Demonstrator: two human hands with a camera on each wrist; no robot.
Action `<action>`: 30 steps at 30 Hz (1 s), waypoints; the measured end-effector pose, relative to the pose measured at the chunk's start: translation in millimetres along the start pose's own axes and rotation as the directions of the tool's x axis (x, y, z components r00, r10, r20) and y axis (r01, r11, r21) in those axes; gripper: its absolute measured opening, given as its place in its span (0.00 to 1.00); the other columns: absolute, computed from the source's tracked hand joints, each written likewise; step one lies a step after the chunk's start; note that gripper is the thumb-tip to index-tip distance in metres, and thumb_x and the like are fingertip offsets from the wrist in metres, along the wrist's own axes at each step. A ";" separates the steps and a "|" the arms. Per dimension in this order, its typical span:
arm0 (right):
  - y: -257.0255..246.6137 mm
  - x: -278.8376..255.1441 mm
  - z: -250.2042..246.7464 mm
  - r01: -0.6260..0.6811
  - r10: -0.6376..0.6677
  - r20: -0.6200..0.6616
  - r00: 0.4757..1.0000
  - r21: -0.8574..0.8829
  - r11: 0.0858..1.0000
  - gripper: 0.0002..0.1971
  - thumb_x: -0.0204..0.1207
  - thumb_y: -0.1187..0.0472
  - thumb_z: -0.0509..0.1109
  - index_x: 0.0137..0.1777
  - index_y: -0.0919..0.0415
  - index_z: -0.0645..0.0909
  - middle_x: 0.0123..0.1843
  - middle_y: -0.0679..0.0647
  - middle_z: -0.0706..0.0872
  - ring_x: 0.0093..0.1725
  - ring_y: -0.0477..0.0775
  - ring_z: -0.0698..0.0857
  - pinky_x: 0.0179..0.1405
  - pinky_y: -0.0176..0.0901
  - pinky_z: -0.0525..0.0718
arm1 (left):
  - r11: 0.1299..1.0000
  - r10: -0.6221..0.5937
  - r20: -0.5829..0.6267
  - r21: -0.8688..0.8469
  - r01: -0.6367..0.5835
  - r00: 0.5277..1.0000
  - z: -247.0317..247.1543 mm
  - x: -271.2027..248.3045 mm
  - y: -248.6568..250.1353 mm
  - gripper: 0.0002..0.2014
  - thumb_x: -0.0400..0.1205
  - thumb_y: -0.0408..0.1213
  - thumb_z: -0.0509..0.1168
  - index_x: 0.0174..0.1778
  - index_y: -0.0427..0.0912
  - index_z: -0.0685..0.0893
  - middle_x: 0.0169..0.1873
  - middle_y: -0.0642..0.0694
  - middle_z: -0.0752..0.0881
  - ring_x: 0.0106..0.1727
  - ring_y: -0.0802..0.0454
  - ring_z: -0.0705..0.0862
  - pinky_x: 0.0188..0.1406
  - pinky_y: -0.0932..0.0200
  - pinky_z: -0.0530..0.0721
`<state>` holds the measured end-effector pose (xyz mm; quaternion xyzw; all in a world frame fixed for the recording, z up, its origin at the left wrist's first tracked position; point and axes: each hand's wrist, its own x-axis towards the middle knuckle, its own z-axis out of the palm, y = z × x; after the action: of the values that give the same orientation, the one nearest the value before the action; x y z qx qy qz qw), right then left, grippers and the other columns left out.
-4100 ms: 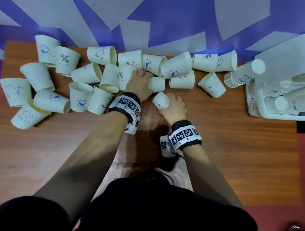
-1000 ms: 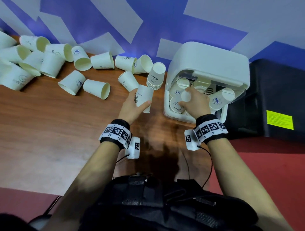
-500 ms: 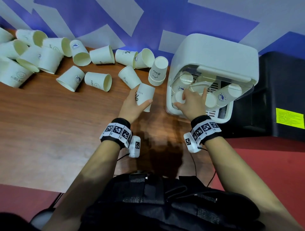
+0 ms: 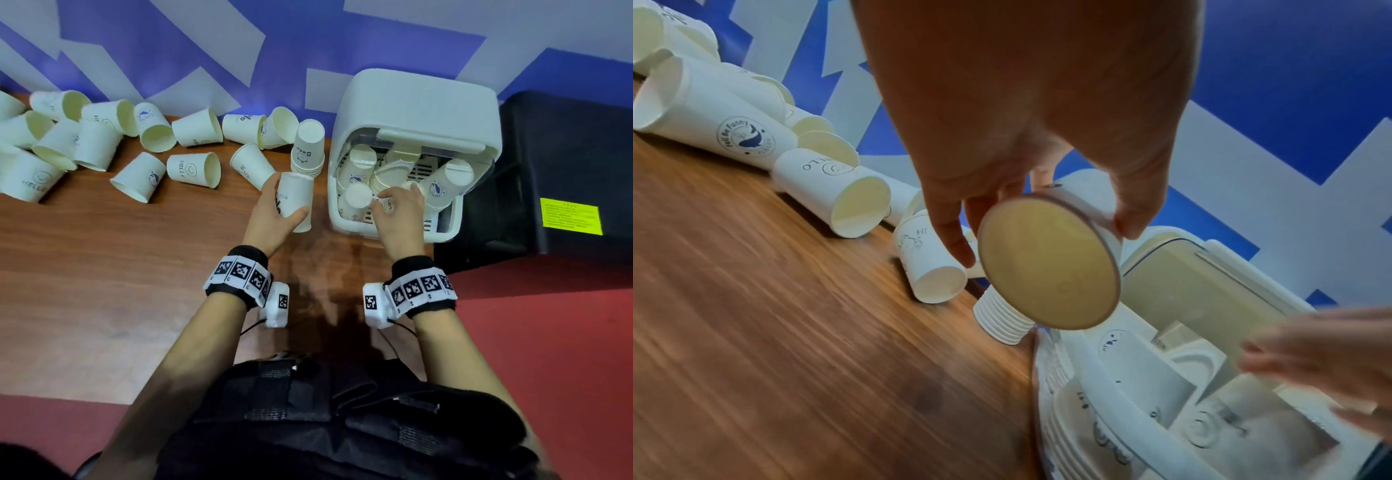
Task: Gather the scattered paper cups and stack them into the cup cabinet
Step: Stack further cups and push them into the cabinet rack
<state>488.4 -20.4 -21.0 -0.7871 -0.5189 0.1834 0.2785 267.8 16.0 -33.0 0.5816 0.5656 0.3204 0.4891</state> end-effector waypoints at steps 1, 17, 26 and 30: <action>7.2 -5.8 -6.7 -0.053 0.057 -0.048 0.997 0.094 0.994 0.10 0.78 0.61 0.67 0.55 0.64 0.82 0.60 0.60 0.83 0.74 0.65 0.69 0.74 0.52 0.65 | 1.000 0.018 -0.003 -0.016 -0.018 1.000 2.7 -0.9 1.8 0.34 0.77 0.36 0.73 0.77 0.47 0.65 0.65 0.54 0.75 0.65 0.58 0.74 0.63 0.61 0.73; 59.1 -31.7 -51.1 -0.251 0.349 -0.176 0.921 0.417 0.874 0.12 0.79 0.65 0.65 0.61 0.63 0.81 0.62 0.56 0.84 0.63 0.51 0.80 0.54 0.30 0.71 | 0.959 0.262 -0.057 -0.097 -0.267 0.963 73.4 -0.7 62.7 0.34 0.71 0.38 0.75 0.69 0.59 0.66 0.66 0.60 0.74 0.66 0.66 0.74 0.66 0.62 0.76; 76.5 -34.3 -51.9 -0.217 0.341 -0.232 0.911 0.435 0.874 0.12 0.79 0.66 0.65 0.61 0.62 0.81 0.60 0.54 0.85 0.59 0.47 0.80 0.49 0.16 0.70 | 0.902 0.430 -0.170 0.110 -0.416 0.887 116.0 15.6 66.4 0.28 0.72 0.31 0.73 0.66 0.37 0.72 0.61 0.49 0.71 0.66 0.51 0.72 0.70 0.53 0.74; 82.7 -33.6 -53.0 -0.206 0.335 -0.251 0.908 0.429 0.880 0.12 0.78 0.68 0.64 0.60 0.63 0.81 0.56 0.53 0.85 0.52 0.45 0.79 0.50 0.19 0.71 | 0.880 0.465 -0.176 0.196 -0.432 0.867 130.3 20.3 56.6 0.22 0.74 0.31 0.72 0.63 0.32 0.75 0.62 0.35 0.72 0.65 0.49 0.72 0.69 0.55 0.73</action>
<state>564.9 -89.7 -31.7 -0.7996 -0.3030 0.1921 0.4815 411.0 15.5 -25.1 0.6937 0.4872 0.4437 0.2906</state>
